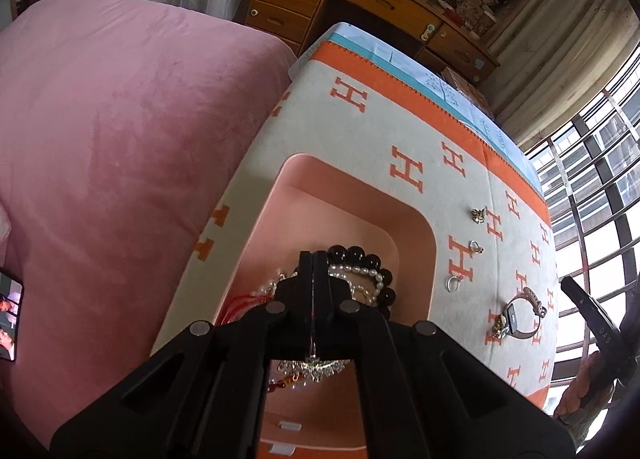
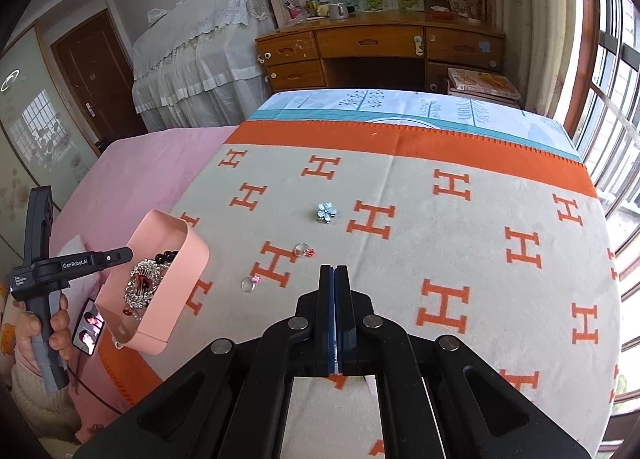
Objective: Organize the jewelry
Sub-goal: 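Drop the tiara comb into the pink box with the left tool while the right tool nears the watch, then grasp the white watch by its band with the right tool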
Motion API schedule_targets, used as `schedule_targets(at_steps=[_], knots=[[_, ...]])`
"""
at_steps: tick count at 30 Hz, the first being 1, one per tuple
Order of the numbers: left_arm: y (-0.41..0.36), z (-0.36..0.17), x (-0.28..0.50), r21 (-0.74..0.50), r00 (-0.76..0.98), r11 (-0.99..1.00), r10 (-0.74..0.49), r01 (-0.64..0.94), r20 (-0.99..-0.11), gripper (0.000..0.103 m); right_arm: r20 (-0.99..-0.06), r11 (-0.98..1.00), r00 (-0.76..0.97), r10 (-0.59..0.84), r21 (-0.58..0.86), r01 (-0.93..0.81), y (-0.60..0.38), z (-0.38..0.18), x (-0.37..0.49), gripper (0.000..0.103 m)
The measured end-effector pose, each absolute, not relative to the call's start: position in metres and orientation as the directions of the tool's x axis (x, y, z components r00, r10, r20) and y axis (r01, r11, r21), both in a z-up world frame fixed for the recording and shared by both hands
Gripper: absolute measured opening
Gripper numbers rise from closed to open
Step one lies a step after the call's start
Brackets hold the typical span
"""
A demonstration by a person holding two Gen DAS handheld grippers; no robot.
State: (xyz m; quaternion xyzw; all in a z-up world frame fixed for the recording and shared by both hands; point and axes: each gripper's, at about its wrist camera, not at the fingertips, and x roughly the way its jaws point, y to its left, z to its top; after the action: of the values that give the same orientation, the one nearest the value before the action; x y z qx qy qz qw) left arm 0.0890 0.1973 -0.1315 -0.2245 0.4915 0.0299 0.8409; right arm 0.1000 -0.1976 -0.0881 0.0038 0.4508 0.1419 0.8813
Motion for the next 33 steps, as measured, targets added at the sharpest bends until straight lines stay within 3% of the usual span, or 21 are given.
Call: schedule_targets(at_steps=[3,5,7,9,12,15,16,23,27,33], knots=[[0.191,-0.134,0.098,-0.335,0.514,0.905,-0.162,-0.263,-0.842,0.000,-0.812,0.955,0.521,0.264,0.147,-0.256,-0.206,-0.093,0.097,0.001],[0.183,-0.135,0.099,-0.318,0.511,0.916,-0.157,-0.245,-0.845,0.000,-0.825,0.955,0.502,0.259,0.143,-0.259,-0.209,-0.099,0.095,0.007],[0.175,-0.137,0.099,-0.294,0.499,0.928,-0.149,-0.227,-0.854,0.000,-0.836,0.959,0.493,0.243,0.130,-0.252,-0.212,-0.105,0.093,0.034],[0.168,-0.140,0.098,-0.289,0.478,0.934,-0.159,-0.211,-0.864,0.003,-0.839,0.964,0.497,0.220,0.111,-0.241,-0.216,-0.111,0.090,0.044],[0.165,-0.142,0.091,-0.304,0.474,0.930,-0.177,-0.206,-0.862,0.019,-0.848,0.964,0.477,0.232,0.132,-0.233,-0.222,-0.119,0.091,0.044],[0.164,-0.139,0.081,-0.315,0.489,0.923,-0.175,-0.221,-0.855,0.050,-0.855,0.956,0.451,0.257,0.157,-0.247,-0.223,-0.126,0.092,0.044],[0.165,-0.137,0.078,-0.322,0.497,0.920,-0.175,-0.226,-0.850,0.054,-0.857,0.953,0.442,0.264,0.161,-0.257,-0.222,-0.129,0.092,0.044],[0.169,-0.132,0.066,-0.349,0.505,0.909,-0.197,-0.226,-0.840,0.054,-0.867,0.930,0.376,0.328,0.226,-0.291,-0.215,-0.145,0.090,0.043],[0.166,-0.130,0.063,-0.350,0.510,0.910,-0.198,-0.222,-0.837,0.054,-0.871,0.929,0.358,0.335,0.241,-0.282,-0.213,-0.152,0.090,0.014],[0.160,-0.128,0.055,-0.322,0.538,0.921,-0.161,-0.220,-0.828,0.054,-0.857,0.938,0.413,0.307,0.198,-0.286,-0.197,-0.141,0.087,0.013]])
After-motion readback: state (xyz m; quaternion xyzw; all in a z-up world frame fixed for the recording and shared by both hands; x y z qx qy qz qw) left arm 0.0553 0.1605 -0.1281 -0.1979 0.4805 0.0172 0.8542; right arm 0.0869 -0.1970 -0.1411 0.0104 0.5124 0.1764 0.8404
